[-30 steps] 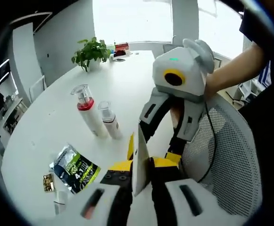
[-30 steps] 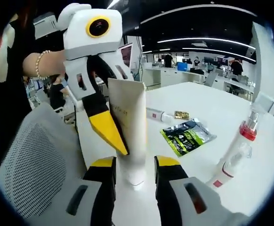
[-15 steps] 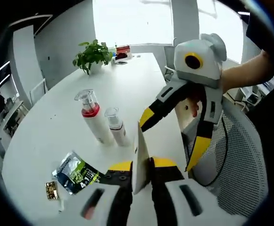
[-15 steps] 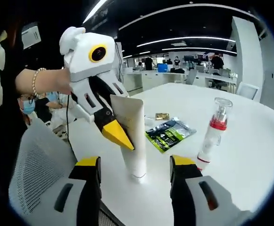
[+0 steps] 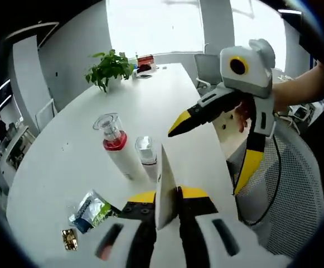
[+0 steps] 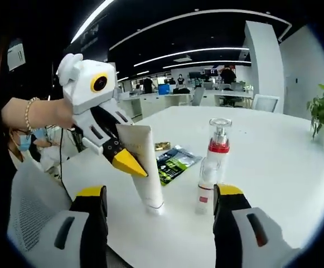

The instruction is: Arrange the skincare products in the storage area until every visible bottle or jar stands upright without overlapping.

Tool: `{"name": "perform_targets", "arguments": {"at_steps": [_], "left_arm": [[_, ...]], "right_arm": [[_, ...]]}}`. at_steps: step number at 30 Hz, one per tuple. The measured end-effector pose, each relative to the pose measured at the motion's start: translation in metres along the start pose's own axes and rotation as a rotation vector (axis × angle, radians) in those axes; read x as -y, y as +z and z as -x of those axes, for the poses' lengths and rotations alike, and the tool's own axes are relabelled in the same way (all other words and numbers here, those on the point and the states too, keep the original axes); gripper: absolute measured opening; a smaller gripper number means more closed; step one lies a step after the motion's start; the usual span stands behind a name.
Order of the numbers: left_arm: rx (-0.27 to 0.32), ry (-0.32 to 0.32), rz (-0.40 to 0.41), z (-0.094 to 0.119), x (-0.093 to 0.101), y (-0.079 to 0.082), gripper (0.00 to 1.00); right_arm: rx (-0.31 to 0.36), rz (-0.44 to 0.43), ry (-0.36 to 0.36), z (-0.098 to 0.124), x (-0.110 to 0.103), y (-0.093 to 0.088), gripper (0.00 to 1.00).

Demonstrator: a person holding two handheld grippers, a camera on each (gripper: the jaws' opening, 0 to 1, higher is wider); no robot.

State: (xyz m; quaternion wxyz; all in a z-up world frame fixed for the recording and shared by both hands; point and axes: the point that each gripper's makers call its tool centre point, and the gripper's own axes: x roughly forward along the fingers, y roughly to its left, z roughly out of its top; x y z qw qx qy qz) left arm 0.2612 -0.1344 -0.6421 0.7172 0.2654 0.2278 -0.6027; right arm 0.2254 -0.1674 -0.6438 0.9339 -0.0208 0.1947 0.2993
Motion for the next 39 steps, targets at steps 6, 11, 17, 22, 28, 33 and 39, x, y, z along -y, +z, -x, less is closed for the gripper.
{"name": "perform_targets", "arguments": {"at_steps": [6,11,17,22,28,33,39], "left_arm": [[-0.004,0.004,-0.015,-0.011,-0.014,0.008,0.14],[0.001,0.014,-0.014,-0.016,-0.024,0.012,0.14],[0.006,0.014,-0.023,-0.023,-0.040,0.018,0.14],[0.007,0.018,-0.026,-0.027,-0.051,0.020,0.14],[0.012,0.020,-0.027,-0.033,-0.061,0.024,0.14],[0.015,0.025,-0.029,-0.037,-0.070,0.026,0.14],[0.018,0.009,-0.029,-0.038,-0.072,0.025,0.14]], "right_arm": [[0.005,0.004,-0.030,0.002,0.006,0.001,0.85],[0.007,0.000,-0.051,0.004,0.009,0.002,0.90],[0.002,-0.009,-0.064,0.005,0.012,0.001,0.95],[0.002,-0.002,-0.057,0.004,0.010,0.002,0.94],[-0.007,0.001,-0.053,0.002,0.008,0.001,0.96],[-0.003,-0.001,-0.055,0.000,0.008,0.001,0.97],[-0.008,-0.005,-0.054,-0.001,0.007,0.000,0.97]]}}
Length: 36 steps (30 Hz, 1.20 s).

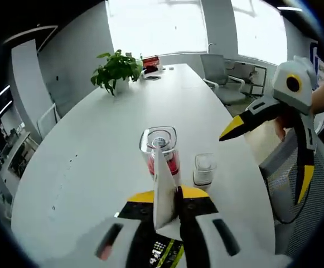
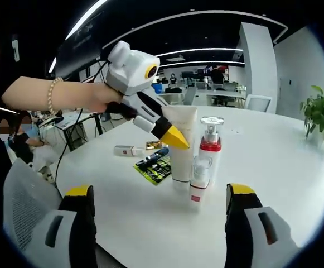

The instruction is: Arrange the skincare products in the storage area until every visible bottle or jar stands upright without overlapping.

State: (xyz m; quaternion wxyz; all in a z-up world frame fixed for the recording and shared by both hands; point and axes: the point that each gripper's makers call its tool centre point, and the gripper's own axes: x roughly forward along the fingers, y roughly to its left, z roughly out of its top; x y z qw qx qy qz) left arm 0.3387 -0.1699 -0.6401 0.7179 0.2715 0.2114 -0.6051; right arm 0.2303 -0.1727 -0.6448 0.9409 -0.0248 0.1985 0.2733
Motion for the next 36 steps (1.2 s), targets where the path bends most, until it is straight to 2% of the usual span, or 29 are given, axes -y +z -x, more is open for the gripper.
{"name": "perform_targets", "arguments": {"at_steps": [6,11,20,26,28,30,36], "left_arm": [[0.009,-0.007,0.003,0.000,-0.001,0.000,0.15],[0.027,-0.017,0.045,0.000,-0.002,0.000,0.16],[0.023,-0.022,0.085,-0.002,0.001,-0.007,0.30],[0.030,-0.002,0.119,0.009,0.002,-0.010,0.40],[0.031,0.001,0.135,0.012,-0.002,-0.014,0.42],[0.030,0.007,0.141,0.015,0.002,-0.014,0.42],[0.048,0.035,0.196,0.035,0.005,-0.027,0.47]], "right_arm": [[-0.001,0.008,0.004,-0.001,-0.001,0.000,0.96],[0.001,0.007,0.012,-0.001,-0.003,0.000,0.97],[-0.002,-0.002,0.011,-0.001,-0.001,-0.002,0.97],[0.001,-0.017,0.013,-0.001,-0.001,-0.002,0.97],[0.002,-0.017,0.014,-0.001,-0.002,-0.001,0.97],[-0.001,-0.003,0.010,-0.001,-0.001,-0.001,0.96],[0.020,0.015,0.018,0.002,-0.005,0.006,0.96]]}}
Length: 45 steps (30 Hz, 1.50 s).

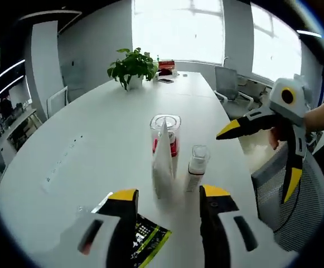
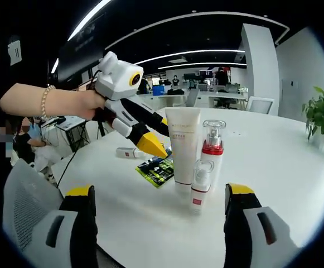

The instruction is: Arrange the skincare products in the storage area until every visible bottle or jar stands upright without overlapping.

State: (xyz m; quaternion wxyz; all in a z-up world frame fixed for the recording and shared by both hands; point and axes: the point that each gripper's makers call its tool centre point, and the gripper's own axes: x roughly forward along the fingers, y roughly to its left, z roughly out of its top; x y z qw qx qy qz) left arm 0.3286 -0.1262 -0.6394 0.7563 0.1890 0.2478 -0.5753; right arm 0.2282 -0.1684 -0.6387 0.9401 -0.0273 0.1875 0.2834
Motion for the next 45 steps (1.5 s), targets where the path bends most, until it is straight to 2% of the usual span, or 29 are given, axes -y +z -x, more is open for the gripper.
{"name": "perform_targets", "arguments": {"at_steps": [2,5,7,10,11,12,14,15,17,22,28,35,42,45], "left_arm": [[0.000,0.011,0.013,0.006,0.009,-0.004,0.49],[0.004,0.029,0.036,0.017,0.009,-0.011,0.52],[0.021,0.043,0.069,0.024,0.008,-0.016,0.54],[0.032,0.063,0.101,0.032,0.019,-0.020,0.60],[0.030,0.074,0.111,0.036,0.014,-0.024,0.61],[0.033,0.080,0.117,0.039,0.013,-0.026,0.63],[0.036,0.088,0.133,0.046,0.025,-0.030,0.63],[0.038,0.095,0.144,0.048,0.022,-0.032,0.63],[0.054,0.127,0.178,0.057,0.023,-0.037,0.66],[0.081,0.151,0.247,0.079,0.033,-0.053,0.71],[0.116,0.183,0.323,0.101,0.042,-0.061,0.79],[0.121,0.222,0.338,0.117,0.055,-0.075,0.84],[0.147,0.286,0.401,0.136,0.059,-0.087,0.87],[0.152,0.305,0.429,0.144,0.068,-0.091,0.87]], "right_arm": [[-0.004,0.003,0.003,0.000,0.000,0.000,0.95],[0.007,0.037,-0.005,0.003,0.000,0.007,0.94],[0.009,0.029,0.002,0.005,-0.002,0.010,0.94],[0.008,0.040,0.003,0.006,-0.001,0.009,0.95],[0.005,0.042,0.004,0.007,-0.001,0.009,0.95],[0.005,0.041,0.004,0.007,-0.001,0.009,0.95],[0.005,0.045,0.005,0.007,-0.001,0.008,0.95],[0.005,0.046,0.006,0.007,-0.001,0.008,0.94],[-0.002,0.053,0.013,0.008,-0.003,0.008,0.95],[-0.004,0.074,0.019,0.009,-0.006,0.009,0.95],[-0.009,0.115,0.017,0.016,-0.007,0.015,0.97],[-0.002,0.116,0.007,0.025,0.000,0.019,0.96],[0.008,0.111,0.022,0.026,0.001,0.022,0.96],[0.010,0.102,0.034,0.024,-0.001,0.021,0.96]]}}
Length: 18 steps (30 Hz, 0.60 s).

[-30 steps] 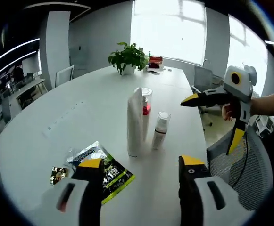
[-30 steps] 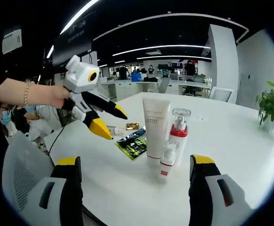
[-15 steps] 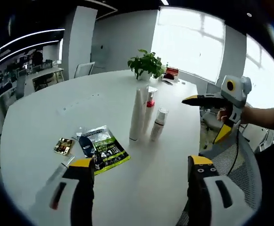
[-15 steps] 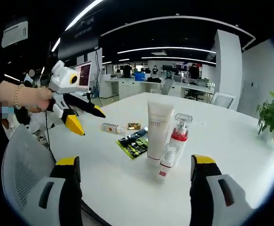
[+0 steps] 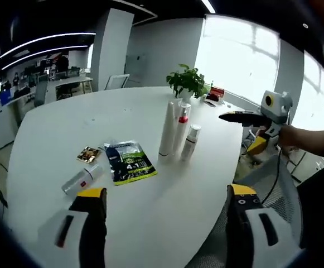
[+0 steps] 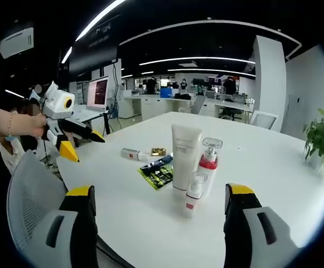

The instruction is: Arrange the skincare products in the storage area until every visible bottle or jar stands upright without overlapping.

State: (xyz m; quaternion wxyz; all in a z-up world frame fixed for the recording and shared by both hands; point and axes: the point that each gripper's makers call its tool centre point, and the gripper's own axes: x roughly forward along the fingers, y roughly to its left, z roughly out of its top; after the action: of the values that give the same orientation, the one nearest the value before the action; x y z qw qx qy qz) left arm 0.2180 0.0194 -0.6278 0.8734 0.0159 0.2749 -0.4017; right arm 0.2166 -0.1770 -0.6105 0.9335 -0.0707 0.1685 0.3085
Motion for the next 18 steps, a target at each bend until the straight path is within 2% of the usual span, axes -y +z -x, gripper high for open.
{"name": "perform_targets", "arguments": {"at_steps": [4,10,18], "left_arm": [[0.015,0.026,0.048,0.012,0.007,-0.004,0.88],[0.010,0.079,0.057,0.027,0.013,-0.015,0.91],[0.035,0.154,0.102,0.041,0.013,-0.023,0.96]], "right_arm": [[0.000,-0.003,0.027,-0.002,-0.005,0.000,0.95],[-0.006,-0.022,0.073,-0.004,-0.017,-0.003,0.95],[-0.020,-0.028,0.117,-0.002,-0.025,-0.009,0.97]]}}
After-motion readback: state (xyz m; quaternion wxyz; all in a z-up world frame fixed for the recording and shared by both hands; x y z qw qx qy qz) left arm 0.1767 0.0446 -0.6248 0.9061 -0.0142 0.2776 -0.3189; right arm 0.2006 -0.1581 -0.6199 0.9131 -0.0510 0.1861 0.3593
